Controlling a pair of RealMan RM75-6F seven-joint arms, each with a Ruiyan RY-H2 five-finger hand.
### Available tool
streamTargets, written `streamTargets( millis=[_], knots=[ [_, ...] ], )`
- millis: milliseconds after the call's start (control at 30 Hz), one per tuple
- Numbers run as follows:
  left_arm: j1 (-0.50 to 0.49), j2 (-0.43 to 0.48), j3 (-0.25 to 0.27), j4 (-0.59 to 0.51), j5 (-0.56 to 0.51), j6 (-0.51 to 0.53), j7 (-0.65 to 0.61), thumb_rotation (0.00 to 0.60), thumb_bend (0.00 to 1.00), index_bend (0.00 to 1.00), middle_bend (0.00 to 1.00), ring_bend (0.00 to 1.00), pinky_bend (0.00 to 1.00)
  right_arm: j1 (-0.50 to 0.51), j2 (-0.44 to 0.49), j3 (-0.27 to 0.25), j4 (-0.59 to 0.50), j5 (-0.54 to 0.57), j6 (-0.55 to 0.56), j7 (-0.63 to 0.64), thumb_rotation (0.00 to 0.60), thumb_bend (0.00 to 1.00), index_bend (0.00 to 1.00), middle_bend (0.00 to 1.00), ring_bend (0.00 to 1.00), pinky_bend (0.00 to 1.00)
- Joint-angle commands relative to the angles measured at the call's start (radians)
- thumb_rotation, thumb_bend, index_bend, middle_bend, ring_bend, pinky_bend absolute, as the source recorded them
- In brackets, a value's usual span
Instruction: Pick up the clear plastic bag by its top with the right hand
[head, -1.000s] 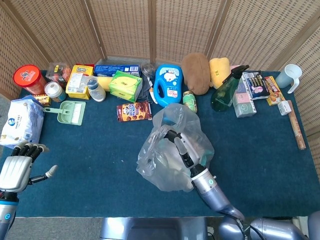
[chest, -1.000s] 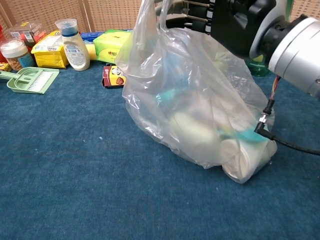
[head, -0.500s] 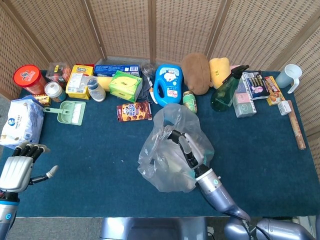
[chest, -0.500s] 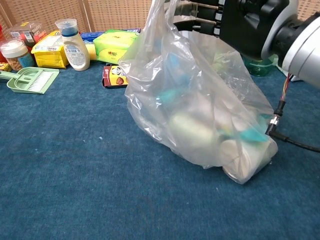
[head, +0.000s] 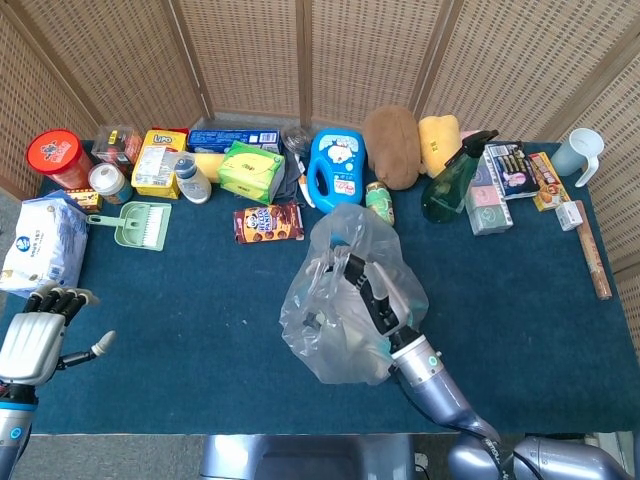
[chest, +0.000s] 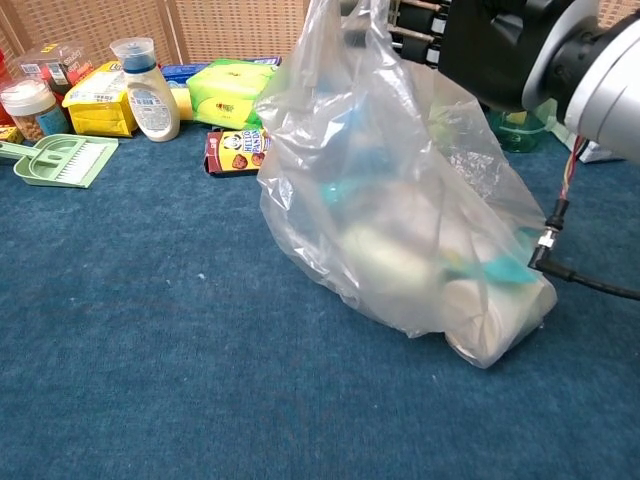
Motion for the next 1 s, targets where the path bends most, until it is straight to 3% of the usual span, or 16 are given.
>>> streamTargets(
  millis=[33, 200, 400, 667, 1000],
  knots=[
    [0.0, -0.001, 0.0, 0.001, 0.0, 0.0, -0.002, 0.0, 0.21, 0.32, 0.31, 0.23, 0.13, 0.005, -0.004, 0.011, -0.014, 0.018, -0.005, -0.007, 0.0, 0.36, 0.37, 0.38, 0.26, 0.25],
    [0.001, -0.002, 0.001, 0.006, -0.004, -0.001, -0.006, 0.0, 0.21, 0.32, 0.31, 0.23, 0.13, 0.006, 0.004, 0.03, -0.059, 0.073, -0.029, 0.021, 0.0, 0.36, 0.36, 0.39, 0.33, 0.41],
    [0.0, -0.005, 0.002, 0.013, -0.006, -0.005, -0.011, 0.0, 0.21, 0.32, 0.31, 0.23, 0.13, 0.019, 0.056, 0.082, -0.163, 0.216, -0.131, 0.084, 0.0, 0.36, 0.36, 0.4, 0.38, 0.49],
    [0.004, -0.006, 0.004, 0.026, -0.011, -0.004, -0.022, 0.0, 0.21, 0.32, 0.31, 0.23, 0.13, 0.054, 0.183, 0.225, -0.259, 0.43, -0.357, 0.251, 0.0, 0.36, 0.36, 0.41, 0.4, 0.52],
    [0.008, -0.007, 0.005, 0.031, -0.008, 0.002, -0.029, 0.0, 0.21, 0.32, 0.31, 0.23, 0.13, 0.078, 0.272, 0.342, -0.3, 0.581, -0.448, 0.288, 0.0, 0.36, 0.35, 0.41, 0.44, 0.56]
  ],
)
